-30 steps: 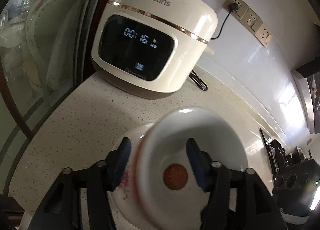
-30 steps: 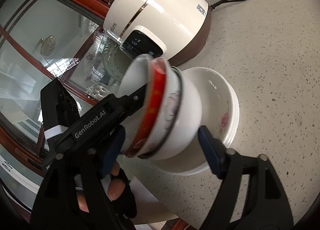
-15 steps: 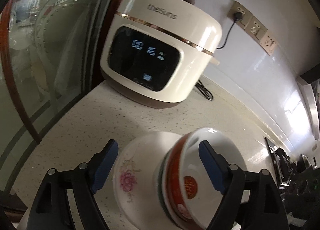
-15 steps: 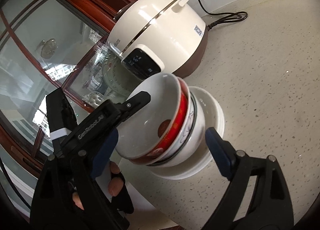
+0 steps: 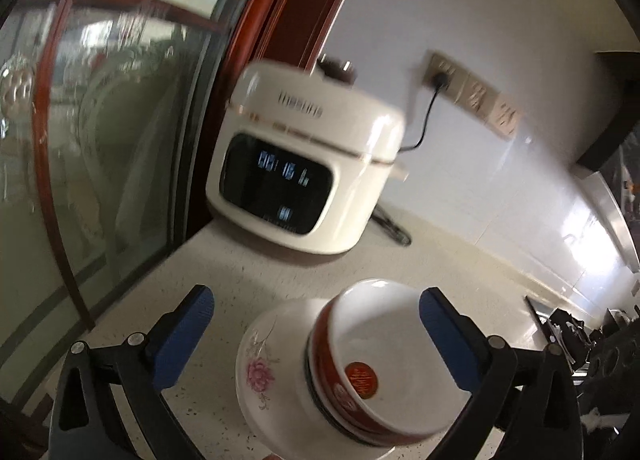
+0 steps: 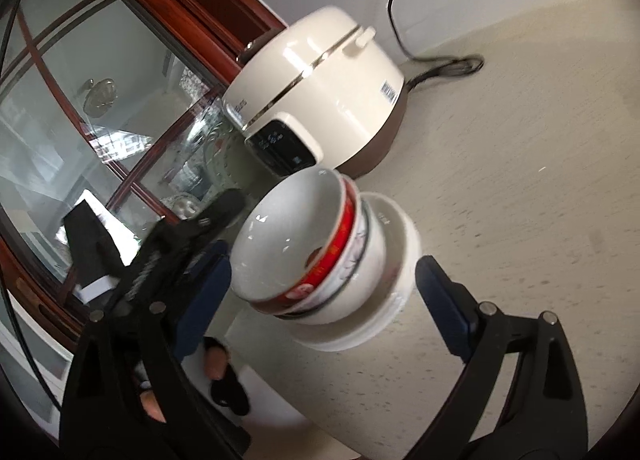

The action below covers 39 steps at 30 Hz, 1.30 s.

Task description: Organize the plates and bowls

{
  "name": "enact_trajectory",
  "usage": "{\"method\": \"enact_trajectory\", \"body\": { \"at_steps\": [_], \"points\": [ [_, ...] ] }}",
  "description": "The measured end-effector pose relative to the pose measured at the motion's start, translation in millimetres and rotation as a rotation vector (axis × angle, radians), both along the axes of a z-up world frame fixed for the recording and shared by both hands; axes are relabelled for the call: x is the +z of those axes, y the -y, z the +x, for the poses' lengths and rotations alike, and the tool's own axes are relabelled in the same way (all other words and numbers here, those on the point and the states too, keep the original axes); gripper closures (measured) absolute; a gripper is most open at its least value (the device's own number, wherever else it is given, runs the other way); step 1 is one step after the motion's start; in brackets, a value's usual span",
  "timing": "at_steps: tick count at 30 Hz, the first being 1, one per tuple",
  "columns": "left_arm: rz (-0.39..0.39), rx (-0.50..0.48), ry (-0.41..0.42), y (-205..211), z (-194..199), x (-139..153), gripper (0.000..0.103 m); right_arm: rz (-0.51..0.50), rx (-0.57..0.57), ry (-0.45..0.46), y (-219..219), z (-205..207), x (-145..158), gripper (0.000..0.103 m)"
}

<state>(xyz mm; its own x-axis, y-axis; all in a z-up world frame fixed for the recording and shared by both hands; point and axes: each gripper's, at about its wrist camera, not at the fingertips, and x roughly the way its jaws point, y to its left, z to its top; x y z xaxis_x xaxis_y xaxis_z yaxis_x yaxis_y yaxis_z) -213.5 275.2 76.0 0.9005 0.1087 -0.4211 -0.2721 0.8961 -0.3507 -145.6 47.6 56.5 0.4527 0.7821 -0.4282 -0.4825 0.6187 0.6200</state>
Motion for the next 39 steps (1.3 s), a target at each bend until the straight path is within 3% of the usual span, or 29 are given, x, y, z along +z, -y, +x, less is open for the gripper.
{"method": "enact_trajectory", "body": {
  "at_steps": [3,9,15,19,25,39],
  "points": [
    [0.078,0.015,0.024,12,-13,5,0.0,-0.05,-0.061,0.075,10,-14,4,0.005],
    [0.205,0.06,0.096,33,-50,12,0.0,-0.254,-0.239,0.285,21,-58,3,0.004],
    [0.344,0.138,0.056,62,-80,-3,0.0,-0.346,-0.32,0.423,33,-109,-11,0.004],
    [0.296,0.065,-0.011,66,-94,-24,0.0,-0.408,-0.333,0.469,31,-137,-24,0.004],
    [0.319,0.053,-0.054,67,-97,-53,0.0,-0.485,-0.293,0.568,24,-155,-34,0.003],
    [0.309,0.019,-0.079,66,-94,-67,0.0,-0.47,-0.278,0.558,19,-159,-42,0.003]
  ]
}}
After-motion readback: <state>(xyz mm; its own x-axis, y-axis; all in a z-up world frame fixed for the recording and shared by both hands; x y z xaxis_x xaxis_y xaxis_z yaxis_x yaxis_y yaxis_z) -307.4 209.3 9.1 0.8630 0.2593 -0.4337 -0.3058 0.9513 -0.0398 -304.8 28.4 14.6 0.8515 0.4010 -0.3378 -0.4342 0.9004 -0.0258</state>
